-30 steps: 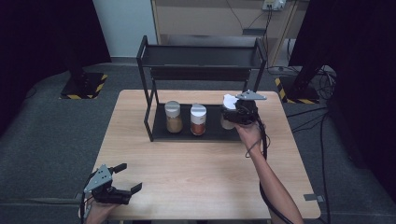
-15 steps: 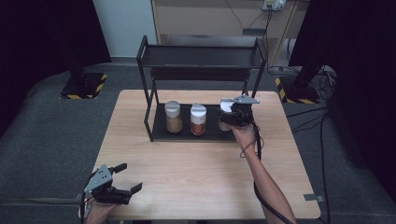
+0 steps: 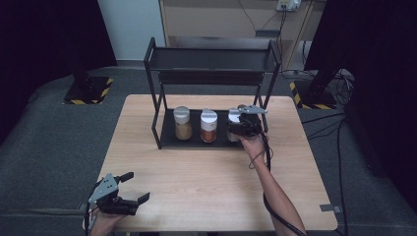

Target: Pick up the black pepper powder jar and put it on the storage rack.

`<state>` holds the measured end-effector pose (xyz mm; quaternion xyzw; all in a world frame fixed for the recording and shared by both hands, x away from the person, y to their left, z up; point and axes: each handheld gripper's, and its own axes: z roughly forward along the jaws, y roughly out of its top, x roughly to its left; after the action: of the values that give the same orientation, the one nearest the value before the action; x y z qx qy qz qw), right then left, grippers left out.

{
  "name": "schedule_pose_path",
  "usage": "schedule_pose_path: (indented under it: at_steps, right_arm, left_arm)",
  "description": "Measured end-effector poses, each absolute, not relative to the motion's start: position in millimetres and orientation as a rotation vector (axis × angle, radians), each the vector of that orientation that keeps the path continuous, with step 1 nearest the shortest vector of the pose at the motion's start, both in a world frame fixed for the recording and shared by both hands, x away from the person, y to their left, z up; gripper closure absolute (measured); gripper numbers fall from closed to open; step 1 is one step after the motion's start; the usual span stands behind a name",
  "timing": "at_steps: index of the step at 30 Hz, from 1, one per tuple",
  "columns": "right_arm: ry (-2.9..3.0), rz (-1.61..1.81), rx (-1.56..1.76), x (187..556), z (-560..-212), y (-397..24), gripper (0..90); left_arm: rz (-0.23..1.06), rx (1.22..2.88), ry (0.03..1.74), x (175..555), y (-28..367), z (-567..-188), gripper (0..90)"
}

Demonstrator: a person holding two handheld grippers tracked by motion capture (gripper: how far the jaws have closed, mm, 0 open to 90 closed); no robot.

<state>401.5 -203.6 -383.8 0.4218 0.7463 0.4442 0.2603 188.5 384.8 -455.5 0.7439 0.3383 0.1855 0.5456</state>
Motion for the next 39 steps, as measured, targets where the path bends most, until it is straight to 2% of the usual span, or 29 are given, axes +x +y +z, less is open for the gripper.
schedule_pose_path:
  at_steps: [34,39]
  right_arm:
    - [2.043,1.233,1.152,406.8,-398.0,-210.3,30.3]
    - [2.032,1.253,1.154,406.3,-395.3,-212.6,20.6]
  left_arm:
    - [0.438,1.769,0.799,188.8,383.8,-455.2,0.4]
    - [0.436,1.776,0.793,189.5,383.4,-454.7,0.4]
